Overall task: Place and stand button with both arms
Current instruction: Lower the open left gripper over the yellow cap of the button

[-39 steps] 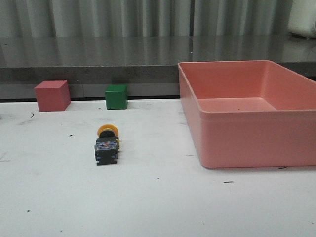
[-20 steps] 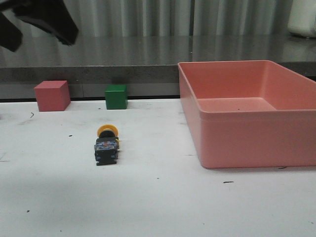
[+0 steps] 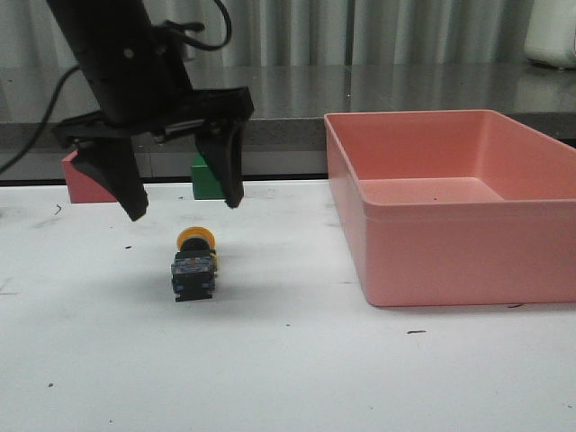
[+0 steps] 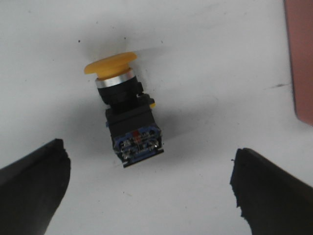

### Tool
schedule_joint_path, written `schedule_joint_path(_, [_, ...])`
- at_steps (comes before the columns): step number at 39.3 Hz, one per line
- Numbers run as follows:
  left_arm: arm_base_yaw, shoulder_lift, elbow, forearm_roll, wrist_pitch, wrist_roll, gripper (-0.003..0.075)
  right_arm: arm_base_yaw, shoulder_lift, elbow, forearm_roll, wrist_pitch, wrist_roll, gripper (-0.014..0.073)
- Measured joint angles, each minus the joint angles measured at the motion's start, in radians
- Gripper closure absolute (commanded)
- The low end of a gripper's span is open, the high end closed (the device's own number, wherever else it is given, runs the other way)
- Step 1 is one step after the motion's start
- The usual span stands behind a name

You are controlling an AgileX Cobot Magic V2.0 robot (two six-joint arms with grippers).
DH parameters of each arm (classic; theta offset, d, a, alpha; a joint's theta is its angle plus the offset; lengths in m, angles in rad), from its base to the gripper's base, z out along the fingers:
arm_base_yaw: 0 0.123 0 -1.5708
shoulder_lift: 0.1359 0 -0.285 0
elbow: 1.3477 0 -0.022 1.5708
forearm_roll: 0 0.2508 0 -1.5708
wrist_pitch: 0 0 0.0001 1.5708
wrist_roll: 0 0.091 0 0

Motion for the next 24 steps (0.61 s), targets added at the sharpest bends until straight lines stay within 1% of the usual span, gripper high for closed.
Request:
schedule_joint_path(11, [0.000, 0.174, -0.131, 0.000, 0.042, -0.046, 0.0080, 0.000, 0.000, 0.000, 0.000, 0.000, 0.000, 0.0664])
schedule_joint_path(18, [0.011, 0.239, -0.170, 0.000, 0.064, -0.072, 0.0080, 0.000, 0.000, 0.000, 0.000, 0.000, 0.000, 0.0664])
schedule_joint_path(24, [0.023, 0.256, -0.184, 0.002, 0.063, -0.081, 0.0080, 0.000, 0.000, 0.000, 0.000, 0.000, 0.000, 0.0664])
